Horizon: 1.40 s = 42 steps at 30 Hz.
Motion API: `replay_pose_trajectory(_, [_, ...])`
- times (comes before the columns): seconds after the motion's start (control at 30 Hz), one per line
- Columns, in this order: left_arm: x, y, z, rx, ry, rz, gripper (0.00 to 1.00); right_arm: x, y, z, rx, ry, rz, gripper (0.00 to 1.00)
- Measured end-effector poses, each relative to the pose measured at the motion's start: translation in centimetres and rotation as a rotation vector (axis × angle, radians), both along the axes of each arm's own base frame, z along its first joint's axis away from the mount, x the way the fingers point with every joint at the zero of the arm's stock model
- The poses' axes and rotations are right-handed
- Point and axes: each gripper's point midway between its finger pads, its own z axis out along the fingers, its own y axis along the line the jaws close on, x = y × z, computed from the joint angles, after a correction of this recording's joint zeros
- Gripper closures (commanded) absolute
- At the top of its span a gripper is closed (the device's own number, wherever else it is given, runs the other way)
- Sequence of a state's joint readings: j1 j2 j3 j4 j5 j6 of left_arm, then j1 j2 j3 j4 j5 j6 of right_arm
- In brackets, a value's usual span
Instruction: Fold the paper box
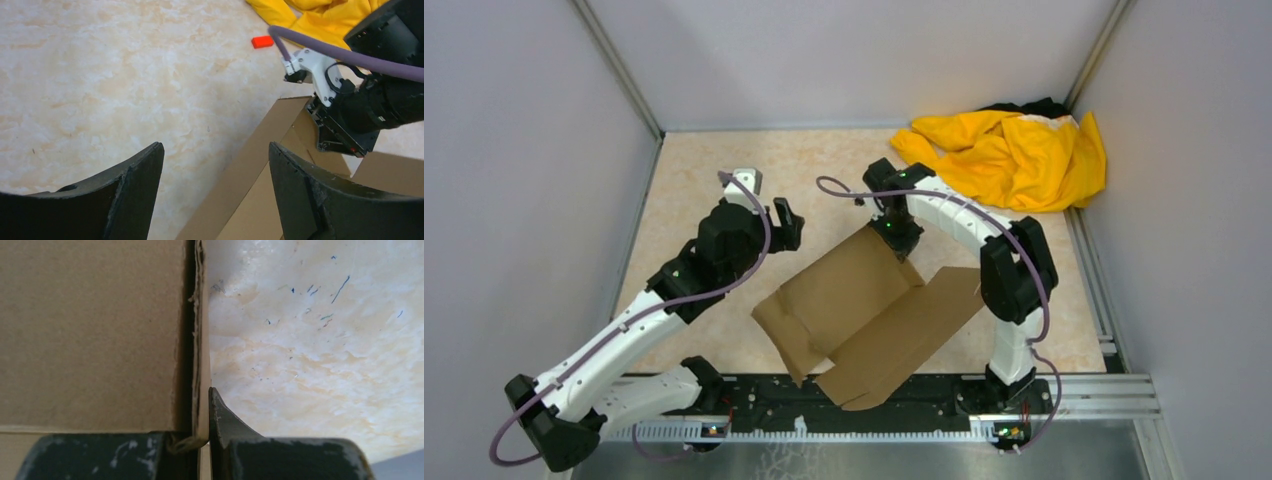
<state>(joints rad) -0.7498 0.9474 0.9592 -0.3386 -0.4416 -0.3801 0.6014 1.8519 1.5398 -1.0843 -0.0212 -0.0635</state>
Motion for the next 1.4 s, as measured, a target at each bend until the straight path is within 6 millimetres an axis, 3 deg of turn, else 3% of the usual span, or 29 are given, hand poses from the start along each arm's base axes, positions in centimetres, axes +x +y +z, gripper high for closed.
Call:
replay_pose_trajectory(0.33, [-1.8, -0.3, -2.6, 0.005, 0.022, -0.095, 0.18, 0.1, 1.9, -2.0, -0.213, -0.065, 0.251, 1.00])
replay_pose_trajectory(0.6, [-3.1, 0.1, -2.7, -0.032, -0.004, -0.127, 0.18, 1.3, 3.6, -2.6, -0.307, -0.174, 0.305, 1.00])
replay_pose_trajectory(0.8, [-3.7, 0.5, -1.6, -0.059, -0.038, -0.131, 0.18, 2.8, 4.4, -2.8, -0.373, -0.217, 0.334, 1.00])
replay_pose_trajectory(1.03, [-3.8, 0.5, -1.5, -0.055, -0.044, -0.142, 0.18, 4.7, 4.2, -3.7, -0.491, -0.216, 0.380, 1.00])
replay_pose_trajectory(1.4, [-3.9, 0.2, -1.6, -0.054, -0.039, -0.156, 0.18, 5.0, 4.0, -4.3, -0.515, -0.228, 0.368, 0.97])
